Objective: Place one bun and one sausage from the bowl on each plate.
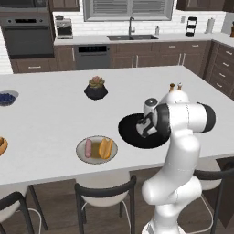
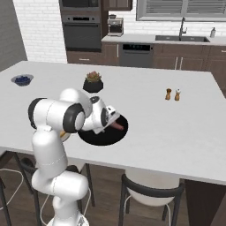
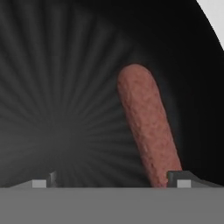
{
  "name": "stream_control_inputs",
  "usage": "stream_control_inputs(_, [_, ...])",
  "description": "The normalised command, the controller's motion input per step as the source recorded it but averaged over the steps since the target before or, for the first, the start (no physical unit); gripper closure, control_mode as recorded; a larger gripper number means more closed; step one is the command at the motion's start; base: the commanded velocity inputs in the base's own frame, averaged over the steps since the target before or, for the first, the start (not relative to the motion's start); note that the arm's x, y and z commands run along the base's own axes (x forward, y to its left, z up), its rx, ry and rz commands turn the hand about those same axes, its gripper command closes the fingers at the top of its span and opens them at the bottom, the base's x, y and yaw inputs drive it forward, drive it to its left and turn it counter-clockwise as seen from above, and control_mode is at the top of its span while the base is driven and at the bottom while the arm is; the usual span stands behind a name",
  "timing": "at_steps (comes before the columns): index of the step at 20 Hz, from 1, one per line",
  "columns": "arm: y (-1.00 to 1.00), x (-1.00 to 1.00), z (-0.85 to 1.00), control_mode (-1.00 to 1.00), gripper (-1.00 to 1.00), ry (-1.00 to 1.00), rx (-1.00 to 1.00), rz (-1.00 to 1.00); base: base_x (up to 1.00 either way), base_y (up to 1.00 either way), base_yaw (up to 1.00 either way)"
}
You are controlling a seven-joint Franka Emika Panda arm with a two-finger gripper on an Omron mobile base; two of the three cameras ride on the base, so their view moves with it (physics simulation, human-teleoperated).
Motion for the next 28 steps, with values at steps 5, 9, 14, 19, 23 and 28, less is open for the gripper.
stream_control_inputs(5, [-0.03, 0.35, 0.00, -1.00, -1.00, 0.00, 0.00, 0.02, 0.00, 0.00, 0.00])
stream_control_inputs(9, [-0.16, 0.34, 0.00, -1.00, -1.00, 0.00, 0.00, 0.00, 0.00, 0.00, 0.00])
stream_control_inputs(14, [-0.12, 0.31, -0.15, -1.00, -1.00, 0.00, 0.00, 0.00, 0.00, 0.00, 0.00])
stream_control_inputs(19, [-0.04, 0.09, -0.28, -1.00, -1.00, 0.00, -0.01, 0.00, 0.00, 0.00, 0.00])
stream_control_inputs(23, [0.00, 0.01, -0.43, -1.00, -1.00, 0.00, -0.03, 0.00, 0.00, 0.00, 0.00])
stream_control_inputs(28, [-0.03, -0.02, -0.79, -1.00, 1.00, -0.02, -0.03, 0.00, 0.00, 0.00, 0.00])
